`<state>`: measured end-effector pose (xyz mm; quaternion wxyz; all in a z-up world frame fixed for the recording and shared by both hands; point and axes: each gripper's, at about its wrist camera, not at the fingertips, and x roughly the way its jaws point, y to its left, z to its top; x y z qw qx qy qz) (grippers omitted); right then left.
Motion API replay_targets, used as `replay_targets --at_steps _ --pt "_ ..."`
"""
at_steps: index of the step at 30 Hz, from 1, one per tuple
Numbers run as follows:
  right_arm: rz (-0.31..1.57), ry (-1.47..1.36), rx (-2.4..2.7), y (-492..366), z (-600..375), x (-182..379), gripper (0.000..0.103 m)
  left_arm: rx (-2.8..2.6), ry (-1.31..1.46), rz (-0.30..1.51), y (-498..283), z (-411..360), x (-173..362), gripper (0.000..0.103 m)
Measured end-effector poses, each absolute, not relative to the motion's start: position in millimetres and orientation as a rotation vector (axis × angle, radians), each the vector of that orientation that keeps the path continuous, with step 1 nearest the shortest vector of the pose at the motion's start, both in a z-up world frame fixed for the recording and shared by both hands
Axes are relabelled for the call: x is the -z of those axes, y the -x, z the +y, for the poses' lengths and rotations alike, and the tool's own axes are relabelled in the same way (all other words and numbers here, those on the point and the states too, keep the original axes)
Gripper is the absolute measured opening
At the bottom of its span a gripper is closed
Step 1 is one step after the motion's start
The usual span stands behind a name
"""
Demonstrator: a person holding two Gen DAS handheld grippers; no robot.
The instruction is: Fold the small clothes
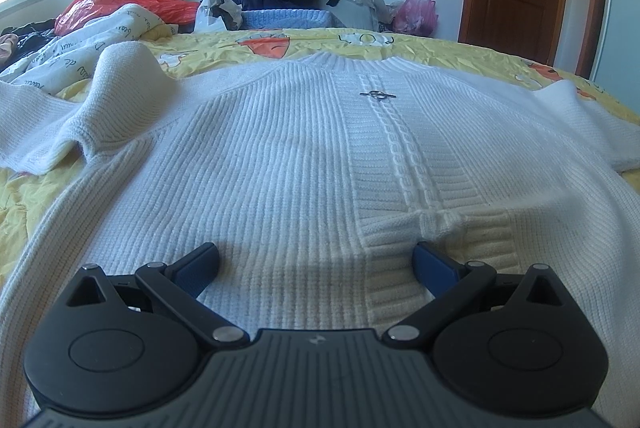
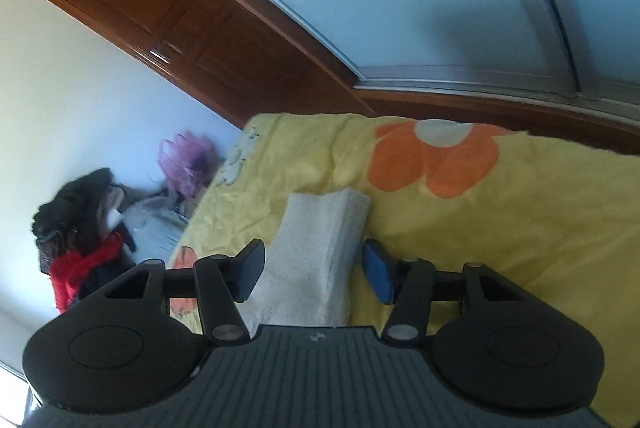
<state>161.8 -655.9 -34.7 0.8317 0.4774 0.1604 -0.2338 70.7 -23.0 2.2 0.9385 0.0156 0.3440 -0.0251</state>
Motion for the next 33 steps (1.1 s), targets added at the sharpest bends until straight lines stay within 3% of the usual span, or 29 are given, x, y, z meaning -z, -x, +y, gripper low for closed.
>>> replay_targets --at_steps 2,3,4,10,17,21,26,27,28,30,33 --pt "0.345 -0.97 0.492 -169 -649 40 0.051 0.052 -0.03 0.702 -71 -23 -2 0.103" --pt "0.357 -0.951 0.488 -173 -646 44 0.029 0.054 -0.025 0.701 -71 -22 -3 0.103" --pt "0.382 -0.934 0.497 -179 -646 44 0.016 0.056 -0.019 0.7 -70 -21 -3 0.103" --pt "0.328 -0.834 0.41 -183 -627 5 0.015 0.062 0.0 0.695 -71 -20 -3 0.103" --pt "0.279 -0.61 0.039 -176 -487 -67 0.015 0.076 0.043 0.683 -70 -14 -4 0.103" --pt "0.338 -0.61 -0.187 -179 -394 -72 0.015 0.089 0.082 0.669 -69 -8 -4 0.103" --pt "0.496 -0.53 -0.317 -198 -284 -40 0.015 0.101 0.117 0.659 -69 -4 -5 0.103" --pt "0.524 -0.494 -0.313 -197 -273 -32 0.02 0.101 0.118 0.659 -69 -3 -4 0.103" --pt "0.574 -0.467 -0.307 -202 -260 -23 0.033 0.101 0.117 0.659 -69 -3 -4 0.103" --pt "0.619 -0.459 -0.308 -194 -251 -16 0.047 0.1 0.116 0.659 -69 -3 -4 0.103" --pt "0.536 -0.457 -0.291 -158 -255 -25 0.07 0.1 0.113 0.66 -69 -3 -4 0.103"
